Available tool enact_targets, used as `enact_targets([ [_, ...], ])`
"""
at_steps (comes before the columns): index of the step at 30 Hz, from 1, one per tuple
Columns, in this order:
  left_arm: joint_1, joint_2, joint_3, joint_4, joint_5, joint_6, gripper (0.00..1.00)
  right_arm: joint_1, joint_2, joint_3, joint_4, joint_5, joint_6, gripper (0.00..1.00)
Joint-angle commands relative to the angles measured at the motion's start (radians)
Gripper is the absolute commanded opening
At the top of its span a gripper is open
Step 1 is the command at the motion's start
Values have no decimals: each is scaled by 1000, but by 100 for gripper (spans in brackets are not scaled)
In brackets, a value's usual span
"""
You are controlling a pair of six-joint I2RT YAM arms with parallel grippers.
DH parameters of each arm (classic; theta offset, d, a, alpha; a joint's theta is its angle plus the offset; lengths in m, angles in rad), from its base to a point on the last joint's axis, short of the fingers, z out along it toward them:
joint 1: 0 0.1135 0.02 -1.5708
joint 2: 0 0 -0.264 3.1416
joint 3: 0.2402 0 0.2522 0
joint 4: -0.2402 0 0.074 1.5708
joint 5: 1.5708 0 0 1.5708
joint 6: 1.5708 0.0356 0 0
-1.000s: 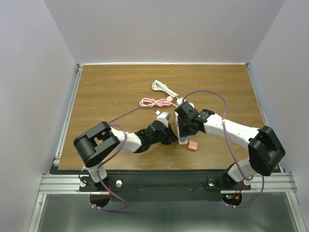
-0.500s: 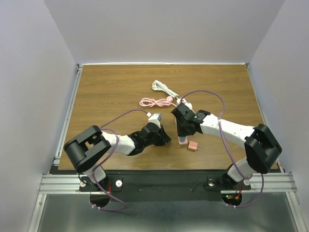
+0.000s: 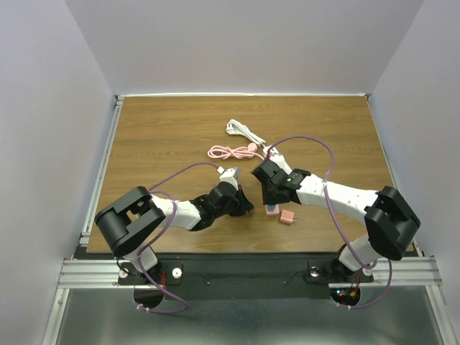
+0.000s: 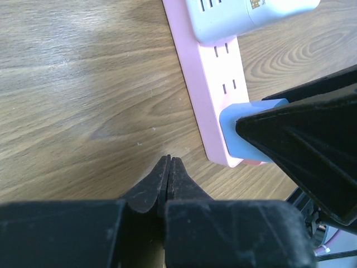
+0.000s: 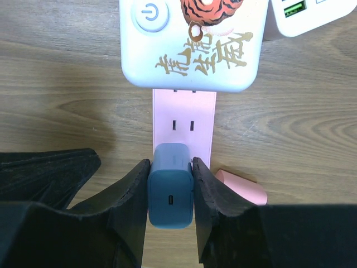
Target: Insert the plug
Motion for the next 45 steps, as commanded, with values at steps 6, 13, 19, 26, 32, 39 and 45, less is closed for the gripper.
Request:
enact_targets([
  [6,4,-66,-10,-6,-23,-5,0,52,83,-188,25,-38,95,0],
  [13,4,-223,-31,-102,-92,4,0,54,172,-48,62,-33,20,0],
  [19,4,-441,-114,-221,-166,-23,0,52,264,226,79,-36,-87,0],
  [26,4,-672,-145,-403,-272,-46,0,54,425,508,117,-105,-196,0],
  [32,4,-722,-154,-462,-282,-74,0,60,573,696,127,-217,-230,0],
  [39,4,-728,-156,-492,-298,-77,10,72,634,814,125,-253,-241,37],
  [45,4,-746,-156,-500,-305,-69,35,72,556,817,124,-196,-258,68],
])
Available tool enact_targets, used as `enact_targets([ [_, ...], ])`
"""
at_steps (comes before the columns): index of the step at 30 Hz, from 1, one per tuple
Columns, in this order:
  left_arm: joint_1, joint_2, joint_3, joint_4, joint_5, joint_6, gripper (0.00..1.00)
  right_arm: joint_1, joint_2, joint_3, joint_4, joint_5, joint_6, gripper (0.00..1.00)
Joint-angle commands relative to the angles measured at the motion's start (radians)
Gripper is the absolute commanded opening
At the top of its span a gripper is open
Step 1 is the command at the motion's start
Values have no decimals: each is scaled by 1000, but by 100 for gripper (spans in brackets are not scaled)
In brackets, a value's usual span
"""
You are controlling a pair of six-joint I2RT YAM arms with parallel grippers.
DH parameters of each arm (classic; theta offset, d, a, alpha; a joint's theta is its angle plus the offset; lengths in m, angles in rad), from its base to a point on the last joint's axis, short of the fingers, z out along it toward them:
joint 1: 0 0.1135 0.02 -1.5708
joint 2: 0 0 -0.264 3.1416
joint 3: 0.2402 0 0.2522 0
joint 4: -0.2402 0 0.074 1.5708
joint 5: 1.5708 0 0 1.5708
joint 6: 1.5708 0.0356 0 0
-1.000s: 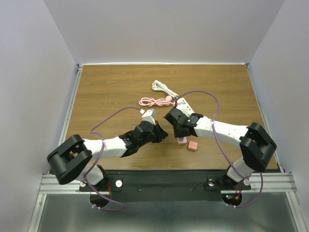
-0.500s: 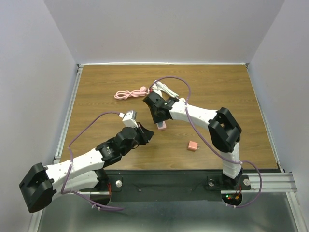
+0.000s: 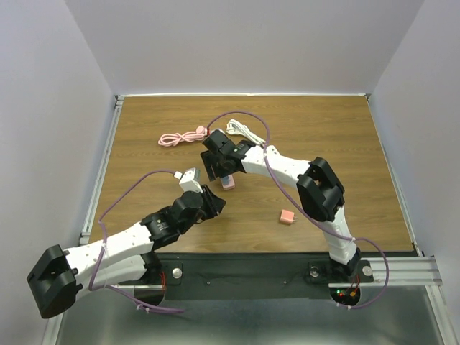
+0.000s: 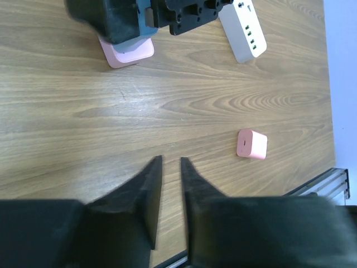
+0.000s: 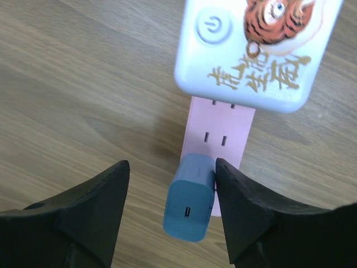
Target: Insert the plug
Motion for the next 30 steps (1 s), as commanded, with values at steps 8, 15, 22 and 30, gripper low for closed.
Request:
enact_targets([
  [8,-15,56,31,15,-49,22,40,22,-280,-93,114,92,-2,81],
  [15,-61,212,114,92,-24,59,43,9,-584,-356,113,267,42,90],
  [22,-142,529,298,205,117,129,47,-118,-915,-727,111,186,177,92],
  [30,-222,812,514,164,233,183,48,-170,-1026,-955,117,106,280,92],
])
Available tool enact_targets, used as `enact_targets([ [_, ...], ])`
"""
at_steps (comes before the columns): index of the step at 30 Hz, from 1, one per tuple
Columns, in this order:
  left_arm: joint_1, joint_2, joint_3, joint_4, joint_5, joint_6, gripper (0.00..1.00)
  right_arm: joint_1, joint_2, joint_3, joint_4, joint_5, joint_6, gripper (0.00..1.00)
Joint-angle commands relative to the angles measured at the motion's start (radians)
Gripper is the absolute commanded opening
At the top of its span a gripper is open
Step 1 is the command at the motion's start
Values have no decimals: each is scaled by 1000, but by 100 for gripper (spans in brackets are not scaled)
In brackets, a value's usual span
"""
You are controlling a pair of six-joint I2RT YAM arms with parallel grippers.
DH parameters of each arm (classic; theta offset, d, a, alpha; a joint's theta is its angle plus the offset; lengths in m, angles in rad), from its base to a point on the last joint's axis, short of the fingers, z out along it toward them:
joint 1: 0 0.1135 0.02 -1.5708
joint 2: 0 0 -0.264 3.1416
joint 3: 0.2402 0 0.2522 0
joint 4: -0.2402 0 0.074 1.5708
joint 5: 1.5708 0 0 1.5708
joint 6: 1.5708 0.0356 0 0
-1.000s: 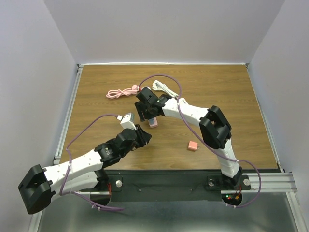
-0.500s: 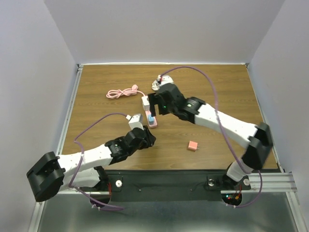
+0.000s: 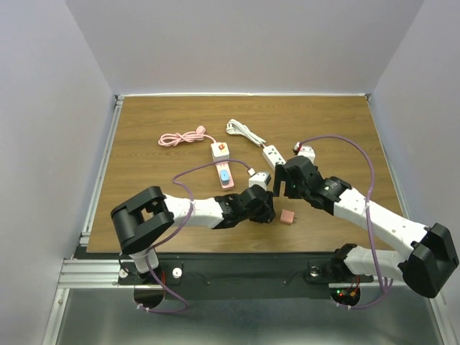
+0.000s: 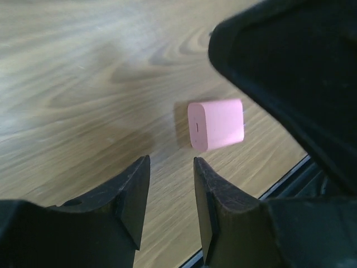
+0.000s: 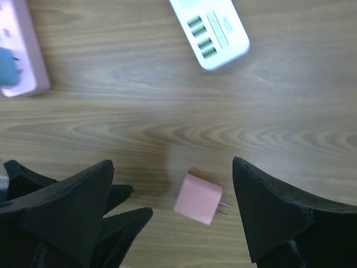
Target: Insert the plug
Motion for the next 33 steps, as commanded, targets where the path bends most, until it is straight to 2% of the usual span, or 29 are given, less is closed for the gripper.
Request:
enact_targets([
  [1,-23,51,76,-4,83,55,48,-12,-62,-72,44,-66,93,92],
  [8,-26,97,113,-28,147,94,48,-28,-93,-201,133,-135,150,92],
  [17,-29,160,153,-8,226,124,50,-32,-30,-278,256,-172,187,92],
  [33,-29,211,188,-7,210,130,54,-31,-125,-362,290,-264,338,92],
])
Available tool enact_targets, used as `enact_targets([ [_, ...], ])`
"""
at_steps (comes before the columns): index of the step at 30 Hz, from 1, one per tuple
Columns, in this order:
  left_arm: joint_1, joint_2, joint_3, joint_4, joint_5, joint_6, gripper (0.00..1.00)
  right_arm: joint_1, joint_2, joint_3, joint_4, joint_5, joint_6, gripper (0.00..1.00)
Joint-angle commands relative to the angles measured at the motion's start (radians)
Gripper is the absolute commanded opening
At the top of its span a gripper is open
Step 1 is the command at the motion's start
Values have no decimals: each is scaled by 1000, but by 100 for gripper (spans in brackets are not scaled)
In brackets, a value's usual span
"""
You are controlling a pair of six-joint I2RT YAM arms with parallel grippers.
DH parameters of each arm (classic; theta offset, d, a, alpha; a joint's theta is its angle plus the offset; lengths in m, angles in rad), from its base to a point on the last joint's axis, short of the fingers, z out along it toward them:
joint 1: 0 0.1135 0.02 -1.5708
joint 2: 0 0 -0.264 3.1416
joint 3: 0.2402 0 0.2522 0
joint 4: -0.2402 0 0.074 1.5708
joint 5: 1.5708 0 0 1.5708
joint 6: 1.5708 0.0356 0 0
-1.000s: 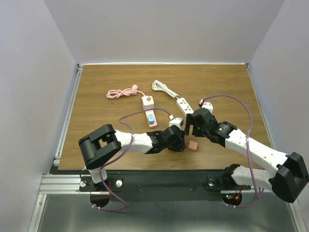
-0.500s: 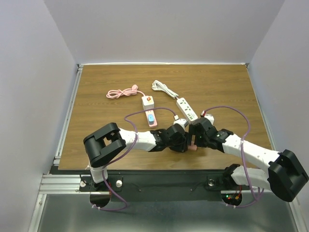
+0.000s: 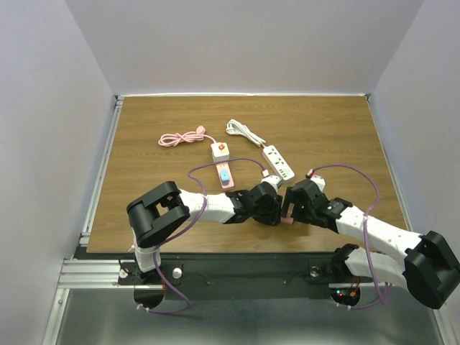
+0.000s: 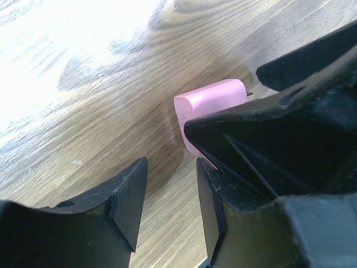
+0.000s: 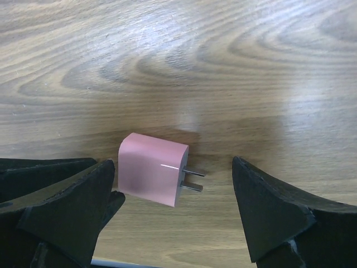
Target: Insert the plug
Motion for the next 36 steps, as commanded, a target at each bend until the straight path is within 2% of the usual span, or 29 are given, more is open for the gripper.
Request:
enact_targets([
  [1,-30,50,51,64,61,5,54,19,-32,3,204,-132,104,92],
  [8,-18,44,59,1,-100,-21,59,21,-27,12,279,-233,143,92],
  [20,34,-56,32,-43,-284,-54,59,21,-119,-11,309,-318,239,91],
  [26,33,-161,-70,-28,-264,-53,60,21,-150,-26,299,-212,175,89],
  [33,16,-267,-163,63,-191,-7,60,24,-69,-26,295,-249,129,86],
  [36,14,-261,-165,23,-218,-19,60,30,-90,-15,244,-232,101,83],
])
